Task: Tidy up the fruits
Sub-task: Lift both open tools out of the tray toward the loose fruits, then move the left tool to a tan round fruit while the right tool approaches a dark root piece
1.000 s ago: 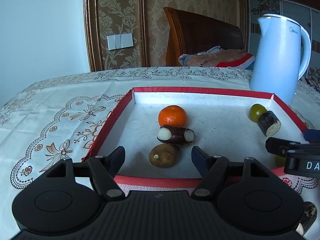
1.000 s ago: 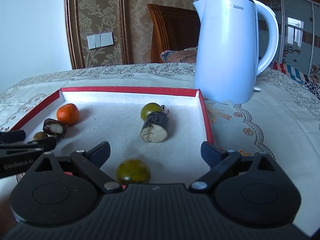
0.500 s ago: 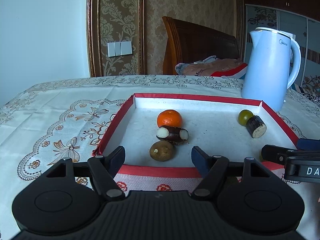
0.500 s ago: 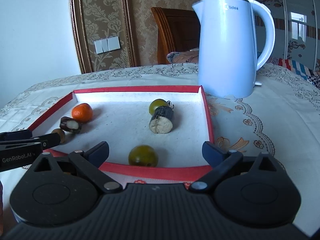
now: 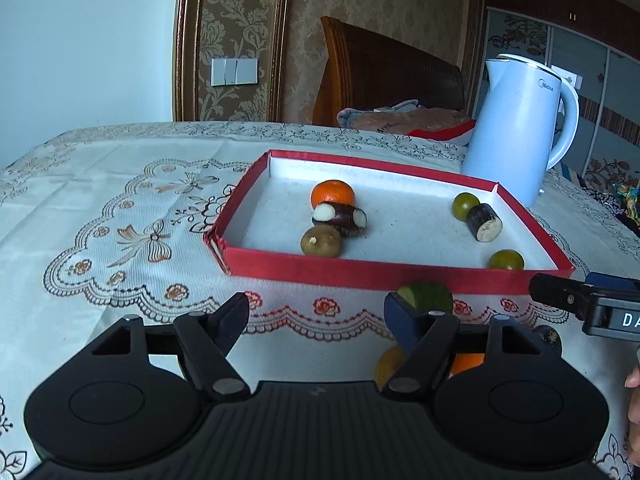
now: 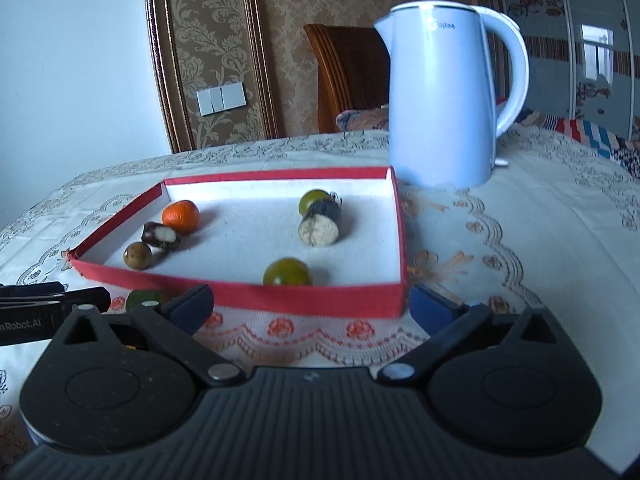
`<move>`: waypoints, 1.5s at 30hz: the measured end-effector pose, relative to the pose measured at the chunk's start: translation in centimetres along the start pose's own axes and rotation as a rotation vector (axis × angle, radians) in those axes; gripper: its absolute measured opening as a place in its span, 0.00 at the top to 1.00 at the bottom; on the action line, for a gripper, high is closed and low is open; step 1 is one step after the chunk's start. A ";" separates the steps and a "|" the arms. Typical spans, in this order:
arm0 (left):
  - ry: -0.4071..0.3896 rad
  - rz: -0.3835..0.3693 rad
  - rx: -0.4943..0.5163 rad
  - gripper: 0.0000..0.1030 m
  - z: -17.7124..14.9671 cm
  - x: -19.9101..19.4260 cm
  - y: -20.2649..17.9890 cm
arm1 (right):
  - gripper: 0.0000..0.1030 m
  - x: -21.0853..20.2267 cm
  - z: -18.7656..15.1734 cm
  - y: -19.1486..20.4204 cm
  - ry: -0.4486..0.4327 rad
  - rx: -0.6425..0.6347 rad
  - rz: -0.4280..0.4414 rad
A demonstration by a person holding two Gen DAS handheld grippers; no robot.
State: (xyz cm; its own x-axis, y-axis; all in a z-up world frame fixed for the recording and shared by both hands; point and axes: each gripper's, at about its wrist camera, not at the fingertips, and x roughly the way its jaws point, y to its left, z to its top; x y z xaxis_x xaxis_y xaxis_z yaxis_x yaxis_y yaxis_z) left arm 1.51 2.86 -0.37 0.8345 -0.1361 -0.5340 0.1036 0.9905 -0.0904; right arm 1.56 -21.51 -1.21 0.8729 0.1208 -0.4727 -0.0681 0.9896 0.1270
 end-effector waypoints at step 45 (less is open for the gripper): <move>0.054 0.007 0.052 0.27 -1.3 0.0 -0.3 | 0.00 -3.1 -2.8 -4.0 0.017 0.195 0.109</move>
State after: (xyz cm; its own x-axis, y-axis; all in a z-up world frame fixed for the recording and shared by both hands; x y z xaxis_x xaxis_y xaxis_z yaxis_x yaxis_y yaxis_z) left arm 0.76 2.50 -1.44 0.8048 -0.1285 -0.5794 0.1270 0.9910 -0.0435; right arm -2.21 -25.60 -2.65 0.8573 0.2292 -0.4610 -0.0656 0.9367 0.3438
